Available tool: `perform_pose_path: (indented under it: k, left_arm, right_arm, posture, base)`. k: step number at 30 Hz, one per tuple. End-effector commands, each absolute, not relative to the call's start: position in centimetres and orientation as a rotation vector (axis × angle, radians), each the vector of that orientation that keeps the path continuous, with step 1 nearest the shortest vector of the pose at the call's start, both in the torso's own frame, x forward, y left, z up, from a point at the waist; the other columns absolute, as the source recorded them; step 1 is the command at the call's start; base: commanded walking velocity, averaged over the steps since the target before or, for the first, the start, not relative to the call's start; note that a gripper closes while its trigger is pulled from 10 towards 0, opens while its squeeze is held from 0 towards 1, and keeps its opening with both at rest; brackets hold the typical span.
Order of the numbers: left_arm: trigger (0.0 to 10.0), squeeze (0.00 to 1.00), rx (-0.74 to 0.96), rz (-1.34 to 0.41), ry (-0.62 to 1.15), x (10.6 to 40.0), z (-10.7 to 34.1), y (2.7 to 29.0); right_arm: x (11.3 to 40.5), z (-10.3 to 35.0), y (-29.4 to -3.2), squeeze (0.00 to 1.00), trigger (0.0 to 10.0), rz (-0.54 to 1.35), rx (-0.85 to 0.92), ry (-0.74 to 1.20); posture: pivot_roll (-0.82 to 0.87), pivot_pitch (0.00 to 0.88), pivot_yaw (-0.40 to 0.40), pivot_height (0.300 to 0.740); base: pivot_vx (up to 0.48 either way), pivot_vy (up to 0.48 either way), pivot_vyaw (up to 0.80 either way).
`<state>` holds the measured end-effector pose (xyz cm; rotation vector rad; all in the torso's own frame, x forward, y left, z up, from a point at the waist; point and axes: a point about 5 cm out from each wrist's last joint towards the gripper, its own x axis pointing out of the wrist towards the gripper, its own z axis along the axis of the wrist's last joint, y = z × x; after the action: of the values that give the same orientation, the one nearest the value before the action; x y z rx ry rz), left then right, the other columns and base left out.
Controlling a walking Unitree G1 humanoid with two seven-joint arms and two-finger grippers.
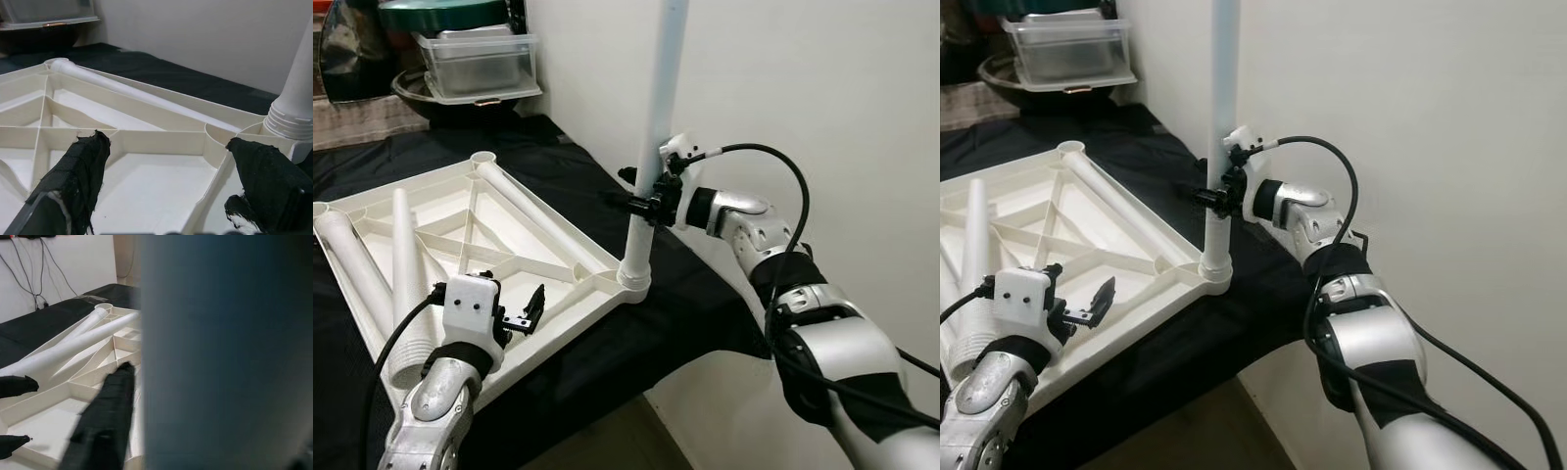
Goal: Building children table
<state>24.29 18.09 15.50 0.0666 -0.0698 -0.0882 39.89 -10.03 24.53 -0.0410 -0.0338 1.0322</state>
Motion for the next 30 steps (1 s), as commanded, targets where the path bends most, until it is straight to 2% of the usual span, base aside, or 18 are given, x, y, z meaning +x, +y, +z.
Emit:
perform_pose_path:
  k: [1,3,6,7,8,9,11,12,15,16,17,20,21,22,23,25,26,30]
  left_arm:
    - [10.0,0.0,0.078,-0.087,-0.084,24.2,15.7,18.0]
    - [10.0,0.0,0.077,-0.087,-0.083,24.2,15.7,18.0]
    - [10.0,0.0,0.075,-0.089,-0.084,24.2,15.7,17.8]
    - [10.0,0.0,0.075,-0.089,-0.084,24.2,15.7,17.8]
    - [10.0,0.0,0.076,-0.09,-0.084,24.2,15.7,17.9]
    - [10.0,0.0,0.076,-0.09,-0.084,24.2,15.7,17.9]
    - [10.0,0.0,0.077,-0.088,-0.084,24.1,15.8,18.0]
    - [10.0,0.0,0.077,-0.088,-0.084,24.1,15.8,18.0]
    - [10.0,0.0,0.073,-0.094,-0.078,24.3,15.6,17.7]
    - [10.0,0.0,0.073,-0.094,-0.078,24.3,15.6,17.7]
    - [10.0,0.0,0.07,-0.109,-0.081,24.5,15.7,17.4]
    - [10.0,0.0,0.068,-0.125,-0.086,24.7,15.8,17.0]
    - [10.0,0.0,0.068,-0.137,-0.091,24.9,15.9,16.8]
    - [10.0,0.0,0.068,-0.137,-0.091,24.9,15.9,16.8]
    - [10.0,0.0,0.069,-0.141,-0.094,25.1,16.0,16.8]
    - [10.0,0.0,0.07,-0.136,-0.098,25.3,16.0,17.0]
    - [10.0,0.0,0.069,-0.132,-0.099,25.3,16.0,17.0]
    - [10.0,0.0,0.065,-0.13,-0.099,25.0,15.9,16.9]
  right_arm:
    - [39.7,23.9,-9.6,0.0,0.0,1.068,-0.037,-0.012]
    - [40.1,23.4,-9.8,0.0,0.0,0.983,-0.013,0.005]
    - [40.9,22.4,-10.1,0.0,0.0,0.751,-0.004,0.069]
    - [40.9,22.4,-10.1,0.0,0.0,0.751,-0.004,0.069]
    - [41.3,22.2,-10.3,0.0,0.0,0.635,0.031,0.097]
    - [41.3,22.2,-10.3,0.0,0.0,0.635,0.031,0.097]
    - [41.8,21.1,-10.8,0.0,0.0,0.305,0.139,0.19]
    - [41.8,21.1,-10.8,0.0,0.0,0.305,0.139,0.19]
    - [39.5,20.3,-5.7,0.0,0.0,0.189,0.295,0.193]
    - [39.5,20.3,-5.7,0.0,0.0,0.189,0.295,0.193]
    - [38.5,20.6,-3.6,0.0,0.0,0.246,0.314,0.186]
    - [38.0,21.1,-1.9,0.0,0.0,0.302,0.31,0.169]
    - [37.7,21.6,-0.5,0.0,2.0,0.362,0.311,0.168]
    - [37.7,21.6,-0.5,0.0,2.0,0.362,0.311,0.168]
    - [37.5,22.1,0.3,0.0,10.0,0.406,0.311,0.161]
    - [37.6,22.5,0.4,0.0,10.0,0.433,0.308,0.145]
    - [37.7,22.7,0.0,1.0,10.0,0.442,0.297,0.127]
    - [37.6,23.7,-1.8,1.0,10.0,0.532,0.275,0.091]
  posture:
    - [0.1,0.0,-0.129,0.74]
    - [0.09,0.0,-0.127,0.74]
    - [0.09,0.0,-0.126,0.74]
    - [0.09,0.0,-0.126,0.74]
    - [0.09,0.0,-0.126,0.74]
    - [0.09,0.0,-0.126,0.74]
    - [0.08,0.0,-0.126,0.74]
    - [0.08,0.0,-0.126,0.74]
    - [0.07,0.0,-0.102,0.74]
    - [0.07,0.0,-0.102,0.74]
    - [0.07,0.0,-0.09,0.74]
    - [0.07,0.0,-0.09,0.74]
    - [0.06,0.0,-0.092,0.74]
    - [0.06,0.0,-0.092,0.74]
    - [0.06,0.0,-0.098,0.74]
    - [0.06,0.0,-0.098,0.74]
    - [0.06,0.0,-0.098,0.74]
    - [0.07,0.0,-0.103,0.74]
  base:
    - [0.0,0.0,0.0]
    - [0.0,0.0,0.0]
    - [0.0,0.0,0.0]
    - [0.0,0.0,0.0]
    - [0.0,0.0,0.0]
    - [0.0,0.0,0.0]
    - [0.0,0.0,0.0]
    - [0.0,0.0,0.0]
    - [0.0,0.0,0.0]
    - [0.0,0.0,0.0]
    - [0.0,0.0,0.0]
    - [0.0,0.0,0.0]
    - [0.0,0.0,0.0]
    - [0.0,0.0,0.0]
    - [0.0,0.0,0.0]
    - [0.0,0.0,0.0]
    - [0.0,0.0,0.0]
    - [0.0,0.0,0.0]
